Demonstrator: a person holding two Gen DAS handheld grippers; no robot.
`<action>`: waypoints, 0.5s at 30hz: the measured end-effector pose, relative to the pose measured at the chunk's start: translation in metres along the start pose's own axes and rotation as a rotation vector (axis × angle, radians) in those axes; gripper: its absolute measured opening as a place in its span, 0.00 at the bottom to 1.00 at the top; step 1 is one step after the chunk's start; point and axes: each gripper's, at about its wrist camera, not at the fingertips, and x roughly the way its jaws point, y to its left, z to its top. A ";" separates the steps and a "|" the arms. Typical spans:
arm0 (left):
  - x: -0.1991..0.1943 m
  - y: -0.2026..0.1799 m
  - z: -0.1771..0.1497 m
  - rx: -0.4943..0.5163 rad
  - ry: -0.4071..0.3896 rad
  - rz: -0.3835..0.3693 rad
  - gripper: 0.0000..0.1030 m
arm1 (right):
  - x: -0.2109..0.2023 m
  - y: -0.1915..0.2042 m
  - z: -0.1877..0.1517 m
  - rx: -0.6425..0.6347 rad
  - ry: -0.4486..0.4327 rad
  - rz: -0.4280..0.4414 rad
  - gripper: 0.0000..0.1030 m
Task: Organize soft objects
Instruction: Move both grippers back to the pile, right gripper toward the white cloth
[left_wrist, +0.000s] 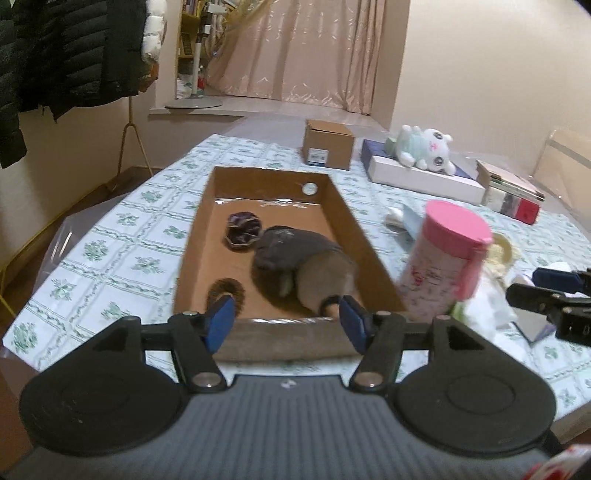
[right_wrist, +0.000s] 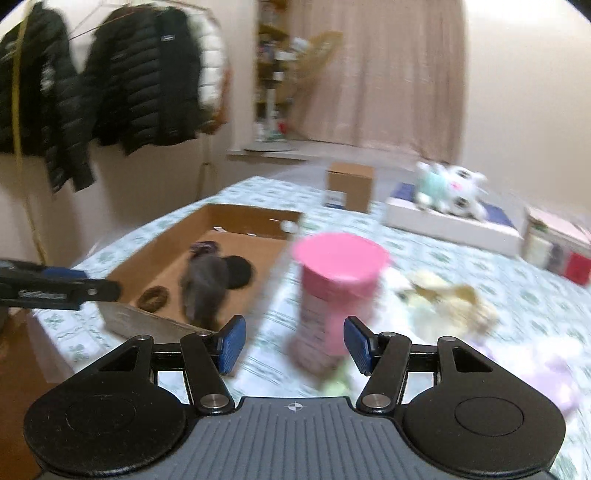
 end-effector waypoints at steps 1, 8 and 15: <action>-0.002 -0.006 -0.001 0.004 0.000 -0.003 0.60 | -0.006 -0.008 -0.002 0.018 -0.001 -0.015 0.57; -0.009 -0.052 -0.010 0.038 0.007 -0.042 0.72 | -0.043 -0.055 -0.020 0.117 -0.001 -0.098 0.57; -0.007 -0.089 -0.014 0.091 0.013 -0.083 0.78 | -0.070 -0.083 -0.035 0.188 -0.009 -0.153 0.57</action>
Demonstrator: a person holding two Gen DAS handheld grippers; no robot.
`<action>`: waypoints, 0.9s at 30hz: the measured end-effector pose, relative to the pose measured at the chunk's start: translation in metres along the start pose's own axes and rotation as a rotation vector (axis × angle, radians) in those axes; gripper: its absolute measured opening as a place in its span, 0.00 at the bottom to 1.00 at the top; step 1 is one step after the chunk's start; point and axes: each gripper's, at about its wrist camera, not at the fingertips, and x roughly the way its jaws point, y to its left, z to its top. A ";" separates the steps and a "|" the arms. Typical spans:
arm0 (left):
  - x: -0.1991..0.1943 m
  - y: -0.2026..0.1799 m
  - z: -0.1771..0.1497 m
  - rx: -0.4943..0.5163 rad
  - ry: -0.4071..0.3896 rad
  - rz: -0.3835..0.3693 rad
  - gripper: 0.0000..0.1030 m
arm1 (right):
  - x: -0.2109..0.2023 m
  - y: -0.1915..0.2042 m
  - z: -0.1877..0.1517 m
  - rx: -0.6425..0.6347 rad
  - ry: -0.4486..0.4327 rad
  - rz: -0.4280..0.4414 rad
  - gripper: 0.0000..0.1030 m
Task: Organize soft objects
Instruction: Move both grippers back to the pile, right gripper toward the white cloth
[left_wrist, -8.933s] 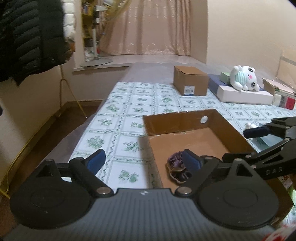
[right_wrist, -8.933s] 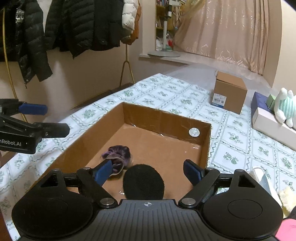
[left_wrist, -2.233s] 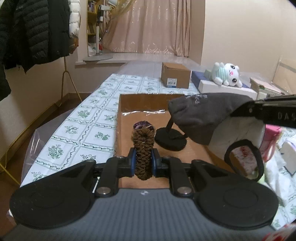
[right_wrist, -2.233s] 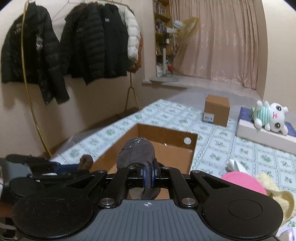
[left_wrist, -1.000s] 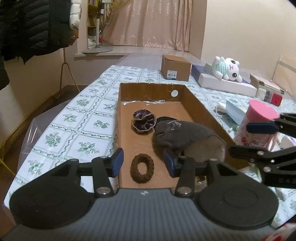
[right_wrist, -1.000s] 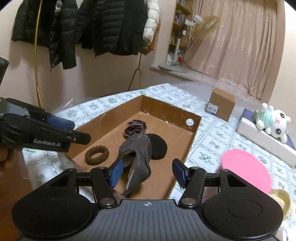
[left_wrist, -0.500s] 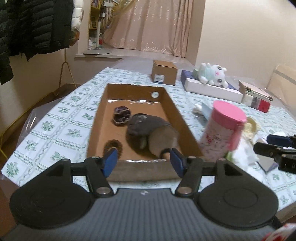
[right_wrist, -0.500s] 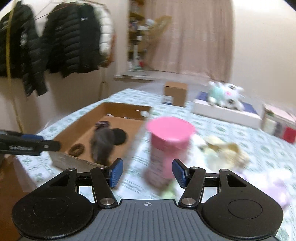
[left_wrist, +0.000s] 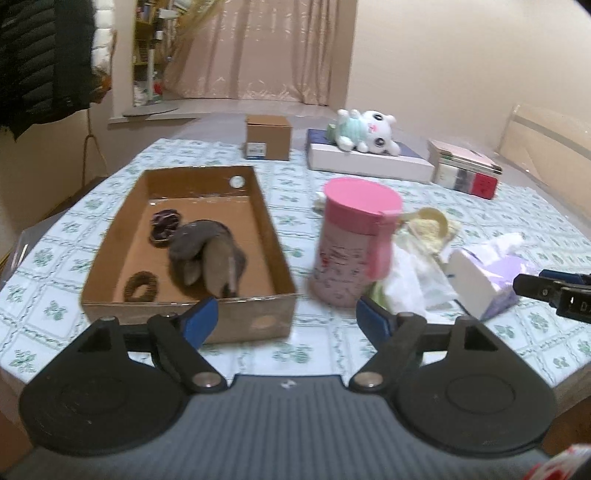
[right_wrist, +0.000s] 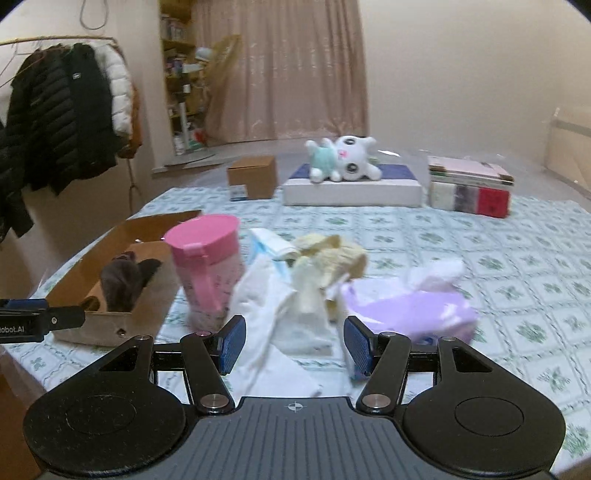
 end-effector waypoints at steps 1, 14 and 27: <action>0.000 -0.004 0.000 0.006 -0.002 -0.003 0.78 | -0.002 -0.003 -0.001 0.009 0.000 -0.006 0.57; 0.019 -0.030 -0.006 0.082 0.027 -0.041 0.78 | 0.013 -0.011 -0.007 -0.021 0.055 0.047 0.57; 0.052 -0.039 -0.005 0.164 0.045 -0.099 0.78 | 0.078 0.007 -0.012 -0.292 0.129 0.175 0.57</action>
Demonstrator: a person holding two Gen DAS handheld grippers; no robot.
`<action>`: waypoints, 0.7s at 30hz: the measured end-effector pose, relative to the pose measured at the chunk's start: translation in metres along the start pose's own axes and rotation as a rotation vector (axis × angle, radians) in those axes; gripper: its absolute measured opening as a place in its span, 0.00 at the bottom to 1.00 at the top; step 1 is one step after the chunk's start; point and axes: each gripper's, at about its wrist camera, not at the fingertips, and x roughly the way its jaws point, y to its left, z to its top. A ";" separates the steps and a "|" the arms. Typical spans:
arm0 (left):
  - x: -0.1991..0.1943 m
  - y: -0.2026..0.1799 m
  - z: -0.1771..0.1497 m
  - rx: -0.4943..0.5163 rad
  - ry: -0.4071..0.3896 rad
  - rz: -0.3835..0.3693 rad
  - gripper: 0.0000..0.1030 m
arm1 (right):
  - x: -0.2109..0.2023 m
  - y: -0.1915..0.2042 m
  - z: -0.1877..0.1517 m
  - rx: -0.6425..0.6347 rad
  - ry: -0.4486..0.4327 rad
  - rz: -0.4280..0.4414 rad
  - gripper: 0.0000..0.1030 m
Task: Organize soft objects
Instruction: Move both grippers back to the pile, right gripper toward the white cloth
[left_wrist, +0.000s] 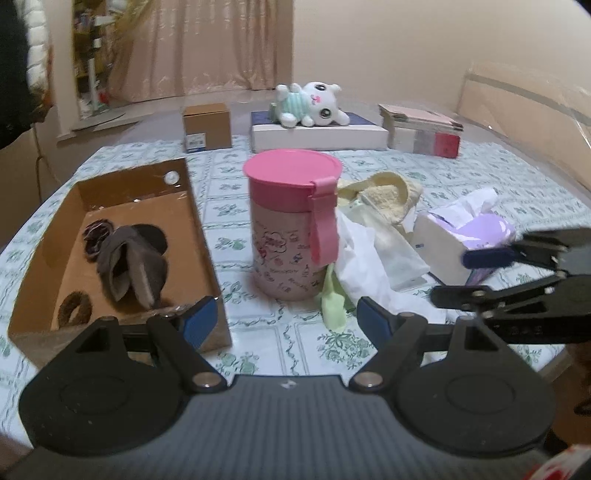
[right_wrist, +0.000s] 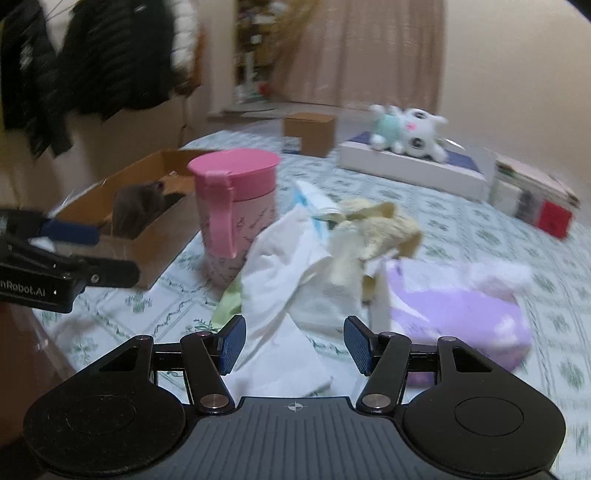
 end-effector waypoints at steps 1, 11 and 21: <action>0.003 0.000 0.001 0.009 0.002 -0.002 0.78 | 0.007 0.001 0.002 -0.028 0.004 0.011 0.57; 0.031 0.006 0.004 0.037 0.019 -0.021 0.78 | 0.073 0.003 0.017 -0.210 0.047 0.094 0.57; 0.039 0.007 0.007 0.052 0.018 -0.019 0.78 | 0.100 -0.001 0.026 -0.265 0.066 0.125 0.23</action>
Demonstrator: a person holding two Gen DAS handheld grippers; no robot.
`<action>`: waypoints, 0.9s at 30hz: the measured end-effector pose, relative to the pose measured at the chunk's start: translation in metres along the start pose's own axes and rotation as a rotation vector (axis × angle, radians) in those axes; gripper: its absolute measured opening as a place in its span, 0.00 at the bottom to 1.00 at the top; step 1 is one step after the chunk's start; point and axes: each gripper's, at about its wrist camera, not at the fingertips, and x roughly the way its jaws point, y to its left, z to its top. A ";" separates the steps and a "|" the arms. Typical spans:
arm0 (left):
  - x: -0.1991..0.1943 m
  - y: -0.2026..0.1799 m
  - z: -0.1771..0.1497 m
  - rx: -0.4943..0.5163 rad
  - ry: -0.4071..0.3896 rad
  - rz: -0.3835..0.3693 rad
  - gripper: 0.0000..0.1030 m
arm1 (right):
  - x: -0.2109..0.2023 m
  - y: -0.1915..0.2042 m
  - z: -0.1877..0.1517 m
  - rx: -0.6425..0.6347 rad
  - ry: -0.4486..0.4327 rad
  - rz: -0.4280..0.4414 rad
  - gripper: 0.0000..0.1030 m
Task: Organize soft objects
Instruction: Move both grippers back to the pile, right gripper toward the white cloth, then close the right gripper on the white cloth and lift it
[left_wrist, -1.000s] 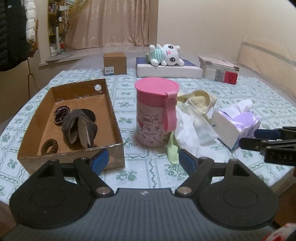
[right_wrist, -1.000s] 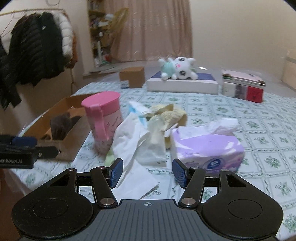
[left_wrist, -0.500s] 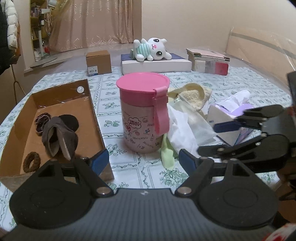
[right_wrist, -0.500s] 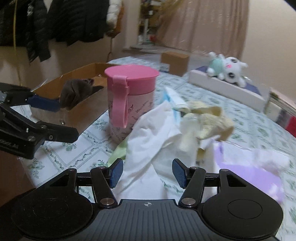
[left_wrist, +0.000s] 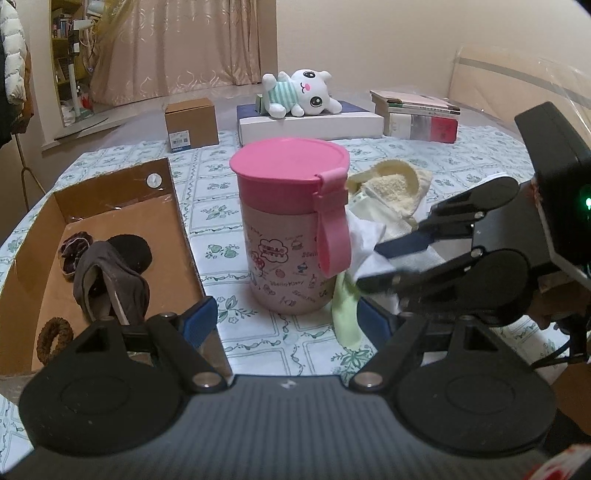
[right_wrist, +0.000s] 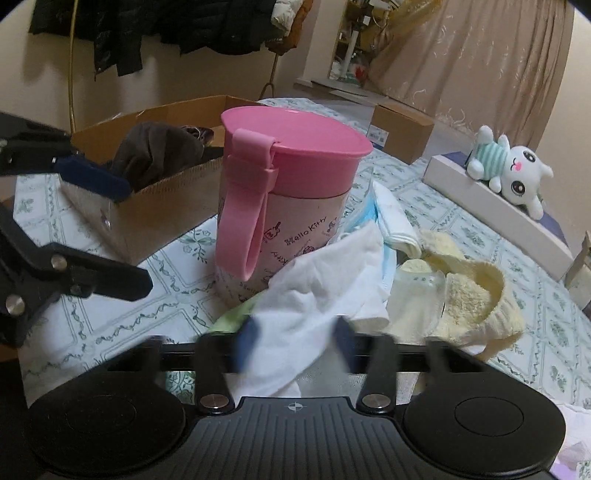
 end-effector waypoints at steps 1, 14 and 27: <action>0.000 -0.001 0.000 0.003 0.000 0.001 0.78 | -0.002 0.000 0.000 0.007 -0.001 0.000 0.20; -0.013 -0.016 -0.002 0.030 -0.012 -0.014 0.78 | -0.096 0.013 -0.034 0.166 -0.017 0.092 0.05; -0.017 -0.026 -0.004 0.038 -0.011 -0.033 0.78 | -0.198 0.012 -0.025 0.137 -0.306 0.006 0.04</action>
